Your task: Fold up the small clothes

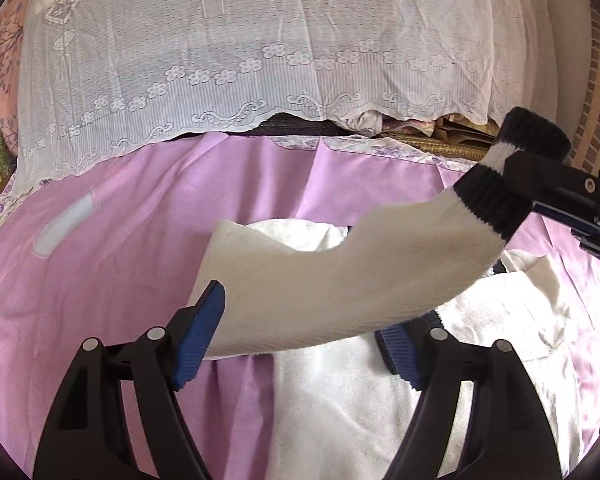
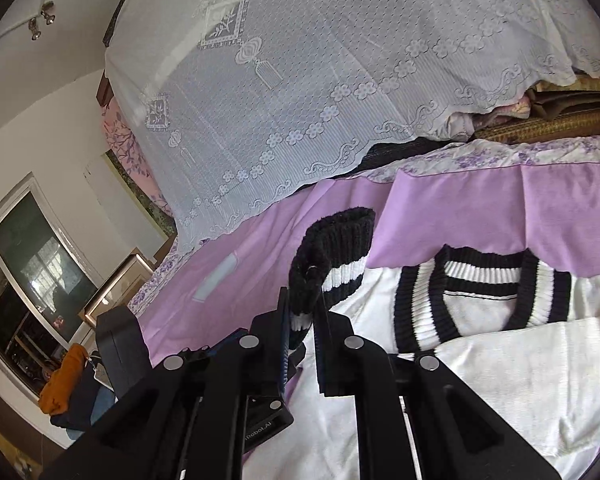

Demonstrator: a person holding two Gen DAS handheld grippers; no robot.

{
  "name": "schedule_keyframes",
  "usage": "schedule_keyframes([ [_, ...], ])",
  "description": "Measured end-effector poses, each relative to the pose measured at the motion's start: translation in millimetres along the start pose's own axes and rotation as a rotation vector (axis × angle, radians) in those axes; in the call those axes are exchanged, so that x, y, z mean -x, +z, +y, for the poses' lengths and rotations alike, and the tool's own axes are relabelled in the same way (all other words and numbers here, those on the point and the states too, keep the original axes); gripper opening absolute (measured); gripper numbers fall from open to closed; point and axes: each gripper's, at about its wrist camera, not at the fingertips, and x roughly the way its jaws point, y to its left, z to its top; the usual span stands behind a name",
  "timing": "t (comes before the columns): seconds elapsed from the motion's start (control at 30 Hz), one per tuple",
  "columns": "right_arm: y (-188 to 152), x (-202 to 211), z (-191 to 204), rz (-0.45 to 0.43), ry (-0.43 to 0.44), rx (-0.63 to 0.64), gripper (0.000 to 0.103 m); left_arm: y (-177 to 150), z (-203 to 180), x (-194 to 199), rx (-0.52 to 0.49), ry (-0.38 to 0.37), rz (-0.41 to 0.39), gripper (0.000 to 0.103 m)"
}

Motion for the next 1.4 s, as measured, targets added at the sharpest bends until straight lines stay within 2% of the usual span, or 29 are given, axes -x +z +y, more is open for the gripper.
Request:
schedule_keyframes([
  [0.17, -5, 26, -40, -0.037, -0.039, -0.049, 0.011, -7, -32, -9, -0.048, -0.017, 0.035, 0.074],
  [0.27, -11, 42, -62, -0.064, -0.081, -0.057, 0.011, -15, -33, -5, -0.05, -0.018, 0.036, 0.077],
  [0.37, -21, 59, -85, -0.087, -0.123, -0.059, 0.011, -23, -11, 2, 0.005, -0.044, 0.04, 0.081],
  [0.5, -38, 75, -117, -0.098, -0.17, -0.075, 0.011, -28, 27, 7, 0.112, -0.021, 0.05, 0.083],
  [0.6, -52, 83, -142, -0.091, -0.201, -0.11, 0.011, -34, 56, -1, 0.231, -0.032, 0.093, 0.083],
  [0.67, -60, 82, -161, -0.068, -0.205, -0.158, 0.011, -38, 64, -8, 0.274, -0.029, 0.128, 0.083],
  [0.73, -65, 80, -175, -0.056, -0.213, -0.194, 0.011, -39, 60, -13, 0.249, 0.007, 0.147, 0.083],
  [0.87, -68, 76, -182, -0.051, -0.222, -0.203, 0.011, -31, 28, -17, 0.085, 0.117, 0.142, 0.083],
  [0.93, -72, 74, -184, -0.032, -0.236, -0.209, 0.012, -25, 11, -19, 0.013, 0.174, 0.133, 0.087],
  [1.03, -82, 68, -196, 0.027, -0.268, -0.263, 0.021, -16, -9, -27, -0.051, 0.238, 0.125, 0.09],
  [1.07, -85, 69, -200, 0.03, -0.263, -0.282, 0.025, -14, -15, -31, -0.065, 0.244, 0.131, 0.09],
  [1.1, -86, 71, -202, 0.023, -0.251, -0.297, 0.024, -14, -19, -37, -0.082, 0.255, 0.147, 0.091],
  [1.17, -87, 82, -204, -0.008, -0.261, -0.32, 0.025, -18, -25, -53, -0.118, 0.332, 0.189, 0.091],
  [1.23, -86, 95, -200, -0.054, -0.287, -0.306, 0.025, -25, -17, -70, -0.109, 0.38, 0.234, 0.096],
  [1.33, -82, 111, -191, -0.135, -0.339, -0.266, 0.025, -29, 14, -79, 0.036, 0.304, 0.301, 0.099],
  [1.4, -79, 107, -183, -0.128, -0.33, -0.23, 0.025, -28, 25, -77, 0.081, 0.291, 0.306, 0.099],
])
